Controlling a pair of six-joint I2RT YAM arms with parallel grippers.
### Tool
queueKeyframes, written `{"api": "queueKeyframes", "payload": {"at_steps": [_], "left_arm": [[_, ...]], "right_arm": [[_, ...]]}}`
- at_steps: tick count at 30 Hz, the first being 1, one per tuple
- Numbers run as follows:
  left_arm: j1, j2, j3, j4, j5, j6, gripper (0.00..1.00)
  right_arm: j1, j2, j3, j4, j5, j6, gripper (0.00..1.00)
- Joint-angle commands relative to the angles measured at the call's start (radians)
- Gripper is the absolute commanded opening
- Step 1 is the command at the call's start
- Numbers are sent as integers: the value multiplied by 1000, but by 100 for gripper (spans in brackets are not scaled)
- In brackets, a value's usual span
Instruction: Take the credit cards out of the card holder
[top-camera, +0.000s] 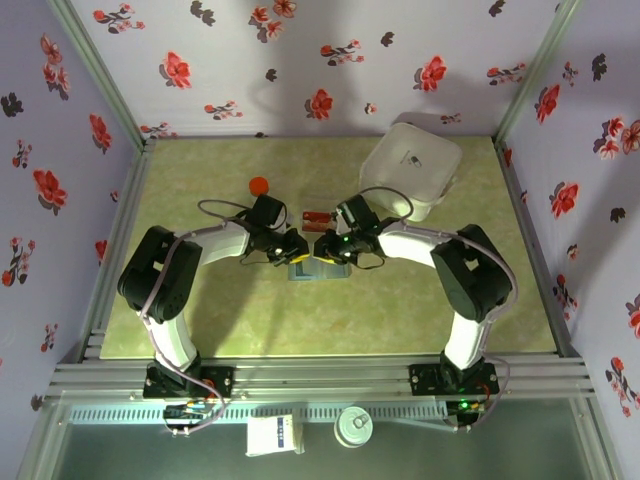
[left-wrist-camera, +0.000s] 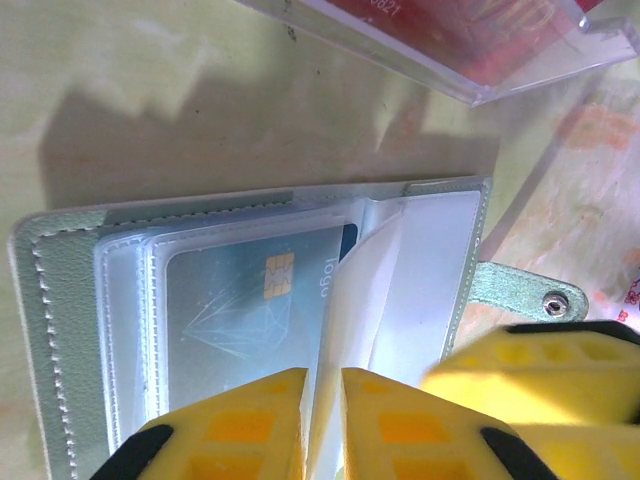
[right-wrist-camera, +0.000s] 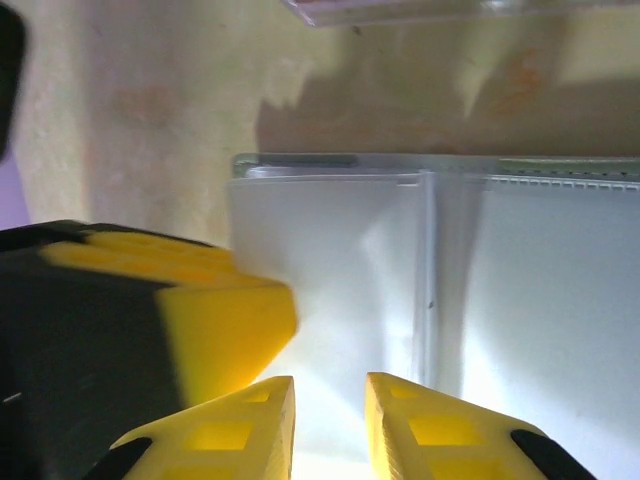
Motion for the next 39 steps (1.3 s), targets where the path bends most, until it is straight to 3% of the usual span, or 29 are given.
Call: {"api": "queueKeyframes", "payload": {"at_steps": [1,28,39], "left_arm": [[-9,-19,36,-2,26,-12,15],[-123,122,200,-13,19,-53,13],[-147,193,242,-20,21,-54,21]], "right_arm": [[-18,-68,-12,-56,41,-23,26],[-96,-276,-108,-179,118,-100,26],[-121,-322,-158,-175,129,-108,26]]}}
